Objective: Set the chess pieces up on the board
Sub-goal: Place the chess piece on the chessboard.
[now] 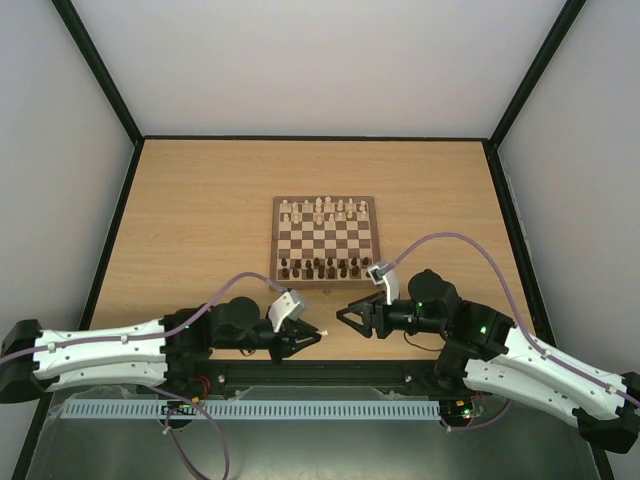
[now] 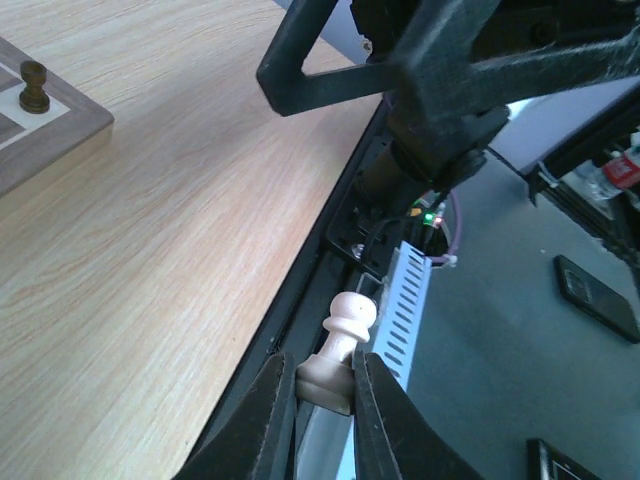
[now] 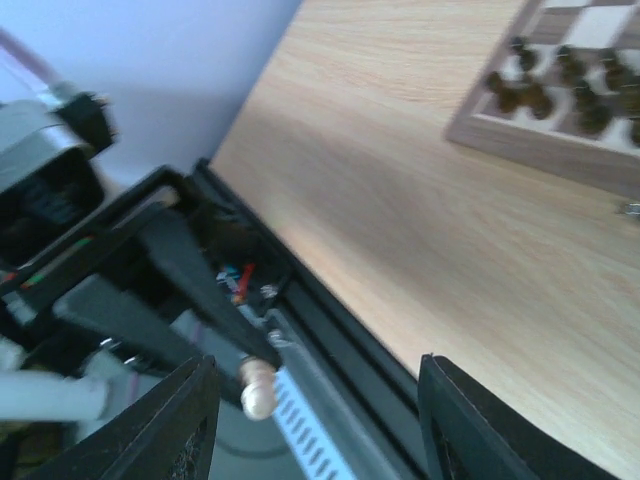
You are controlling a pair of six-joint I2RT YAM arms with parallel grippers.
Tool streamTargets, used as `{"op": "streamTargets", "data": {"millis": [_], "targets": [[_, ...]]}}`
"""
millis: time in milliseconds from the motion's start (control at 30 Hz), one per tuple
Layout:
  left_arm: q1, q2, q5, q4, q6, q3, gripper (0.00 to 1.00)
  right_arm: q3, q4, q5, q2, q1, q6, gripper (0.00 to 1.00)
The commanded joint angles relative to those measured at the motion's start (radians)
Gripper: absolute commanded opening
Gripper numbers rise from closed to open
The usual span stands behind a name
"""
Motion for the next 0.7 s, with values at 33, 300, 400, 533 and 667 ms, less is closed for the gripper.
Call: {"op": "streamTargets", "data": {"millis": [33,300,400,533,667], "targets": [[0.052,-0.128,0.132,0.020,-0.029,-0.056,0.09,-0.013,0.150,-0.232,0.045,0.007,0.051,0.54],[0.056,-0.184,0.171,0.023,-0.028,-0.073,0.09,-0.028,0.265,-0.385,0.169,0.007,0.090,0.44],[0.056,-0.189,0.178,0.024,-0.030,-0.081,0.09,-0.023,0.281,-0.400,0.175,0.006,0.093,0.43],[0.057,-0.187,0.165,0.020,-0.031,-0.087,0.09,-0.019,0.293,-0.420,0.191,0.007,0.097,0.37],[0.059,-0.182,0.161,0.022,-0.029,-0.082,0.09,-0.024,0.288,-0.431,0.217,0.008,0.094,0.33]]}}
